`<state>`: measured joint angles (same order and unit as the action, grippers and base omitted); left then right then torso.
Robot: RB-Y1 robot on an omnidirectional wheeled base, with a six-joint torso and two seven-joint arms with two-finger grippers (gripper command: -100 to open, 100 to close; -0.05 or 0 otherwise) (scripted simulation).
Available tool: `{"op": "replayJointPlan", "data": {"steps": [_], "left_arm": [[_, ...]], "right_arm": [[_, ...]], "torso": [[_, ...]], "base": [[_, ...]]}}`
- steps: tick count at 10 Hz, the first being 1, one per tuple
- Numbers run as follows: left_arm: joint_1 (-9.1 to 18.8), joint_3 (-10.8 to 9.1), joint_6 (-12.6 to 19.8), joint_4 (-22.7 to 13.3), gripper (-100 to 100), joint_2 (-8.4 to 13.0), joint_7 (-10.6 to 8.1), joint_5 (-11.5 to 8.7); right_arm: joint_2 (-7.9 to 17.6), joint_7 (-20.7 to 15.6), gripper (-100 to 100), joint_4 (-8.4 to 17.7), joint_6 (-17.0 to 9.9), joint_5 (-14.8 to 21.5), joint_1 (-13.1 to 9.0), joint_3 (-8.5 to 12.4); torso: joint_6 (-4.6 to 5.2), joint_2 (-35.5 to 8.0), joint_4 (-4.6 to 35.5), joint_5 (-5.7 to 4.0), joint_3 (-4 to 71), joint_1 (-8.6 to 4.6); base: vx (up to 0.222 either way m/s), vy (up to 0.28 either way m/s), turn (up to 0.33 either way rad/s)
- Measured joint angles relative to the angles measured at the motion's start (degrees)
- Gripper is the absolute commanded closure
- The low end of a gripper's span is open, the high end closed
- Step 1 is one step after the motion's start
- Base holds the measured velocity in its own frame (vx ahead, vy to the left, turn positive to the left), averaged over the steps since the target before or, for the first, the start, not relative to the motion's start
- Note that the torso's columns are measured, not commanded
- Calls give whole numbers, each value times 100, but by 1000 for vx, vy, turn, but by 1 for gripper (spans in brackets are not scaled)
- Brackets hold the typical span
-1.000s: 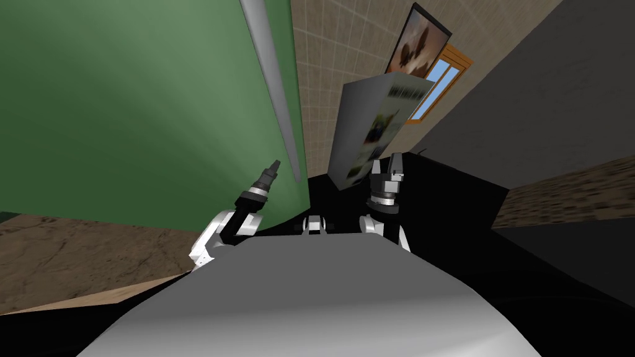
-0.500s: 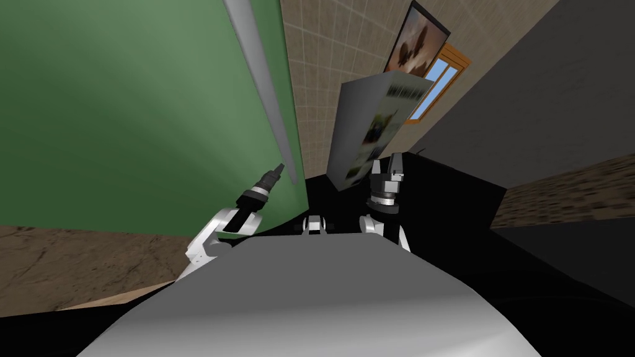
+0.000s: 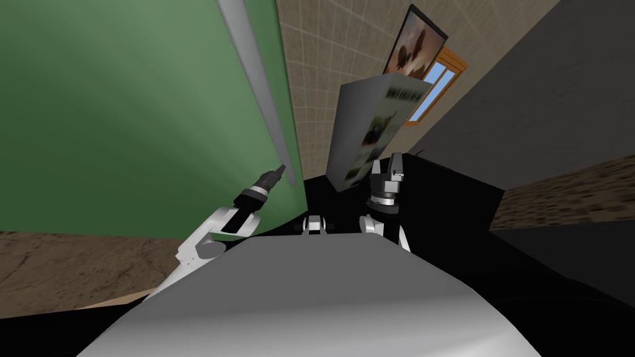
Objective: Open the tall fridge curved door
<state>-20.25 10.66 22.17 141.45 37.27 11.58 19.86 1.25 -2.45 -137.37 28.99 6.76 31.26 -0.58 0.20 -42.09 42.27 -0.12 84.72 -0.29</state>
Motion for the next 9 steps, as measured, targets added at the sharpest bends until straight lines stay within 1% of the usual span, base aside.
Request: {"op": "replayJointPlan", "data": {"steps": [2,3,4,5,6,8,9], "left_arm": [[53,57,178,211,-100,139,41,89],[72,85,281,375,-100,205,60,116],[90,132,361,510,-100,222,88,167],[117,132,407,618,-100,268,94,172],[120,130,415,631,-100,273,93,171],[131,97,578,792,-100,375,69,120],[133,96,603,802,100,380,67,117]], "right_arm": [[0,0,0,0,0,0,0,0],[0,0,0,0,0,0,0,0],[0,0,0,0,0,0,0,0],[0,0,0,0,0,0,0,0],[0,0,0,0,0,0,0,0],[0,0,0,0,0,0,1,0],[0,0,0,-1,0,0,1,0]], "torso": [[-16,-8,-1,6,-7,13],[-20,-18,1,11,-14,27],[-20,-24,3,14,-18,34],[-21,-26,3,15,-19,36],[-21,-26,3,15,-20,36],[-20,8,-7,10,2,19],[-21,-21,0,11,-14,28]], "base": [[29,-26,-17],[25,-19,-3],[19,-13,-3],[8,-5,-1],[87,-13,-19],[90,-29,-8],[-59,25,12]]}}
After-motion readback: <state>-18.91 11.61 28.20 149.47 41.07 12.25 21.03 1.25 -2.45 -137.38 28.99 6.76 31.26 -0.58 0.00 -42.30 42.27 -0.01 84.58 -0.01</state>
